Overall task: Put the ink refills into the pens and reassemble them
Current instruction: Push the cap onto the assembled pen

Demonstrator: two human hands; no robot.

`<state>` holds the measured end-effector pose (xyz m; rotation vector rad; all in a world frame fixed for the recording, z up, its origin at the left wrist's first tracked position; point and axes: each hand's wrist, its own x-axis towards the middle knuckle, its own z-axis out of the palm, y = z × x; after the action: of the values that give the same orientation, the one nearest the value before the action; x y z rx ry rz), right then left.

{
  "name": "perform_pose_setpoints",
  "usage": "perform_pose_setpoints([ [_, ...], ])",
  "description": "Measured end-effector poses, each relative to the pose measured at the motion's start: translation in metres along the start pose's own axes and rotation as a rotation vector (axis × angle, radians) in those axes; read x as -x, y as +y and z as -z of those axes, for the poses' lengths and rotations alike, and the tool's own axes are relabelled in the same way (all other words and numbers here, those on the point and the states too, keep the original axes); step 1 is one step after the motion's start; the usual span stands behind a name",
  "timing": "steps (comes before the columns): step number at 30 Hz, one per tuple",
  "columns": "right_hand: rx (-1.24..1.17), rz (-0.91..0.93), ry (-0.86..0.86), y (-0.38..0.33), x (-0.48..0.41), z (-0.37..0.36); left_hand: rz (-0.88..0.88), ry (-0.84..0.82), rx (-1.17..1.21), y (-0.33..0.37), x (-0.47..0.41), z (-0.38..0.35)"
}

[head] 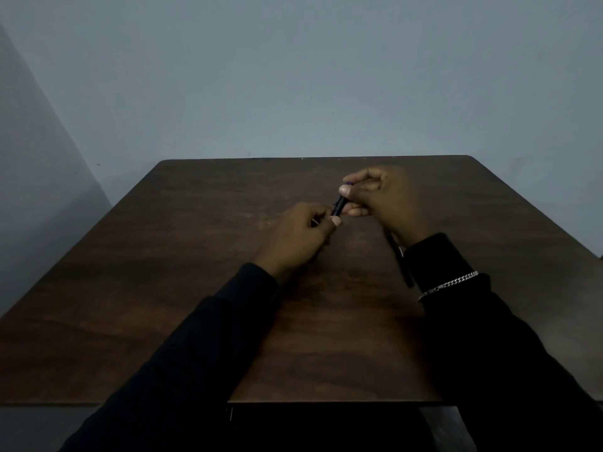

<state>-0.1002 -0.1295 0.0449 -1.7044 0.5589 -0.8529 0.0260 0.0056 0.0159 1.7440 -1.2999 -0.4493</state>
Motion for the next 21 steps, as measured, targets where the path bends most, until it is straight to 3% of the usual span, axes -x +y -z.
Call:
perform_pose_setpoints([
  [5,0.151,-0.139,-0.032,-0.002,-0.001,0.017,0.178,-0.079,0.083,0.010,-0.016,-0.011],
  [11,0.585,-0.319,-0.081,0.004,-0.005,0.023,0.412,-0.172,0.204,0.022,-0.033,-0.049],
  [21,0.855,-0.329,-0.065,0.013,-0.010,0.023,0.442,-0.108,0.210,0.025,-0.037,-0.072],
])
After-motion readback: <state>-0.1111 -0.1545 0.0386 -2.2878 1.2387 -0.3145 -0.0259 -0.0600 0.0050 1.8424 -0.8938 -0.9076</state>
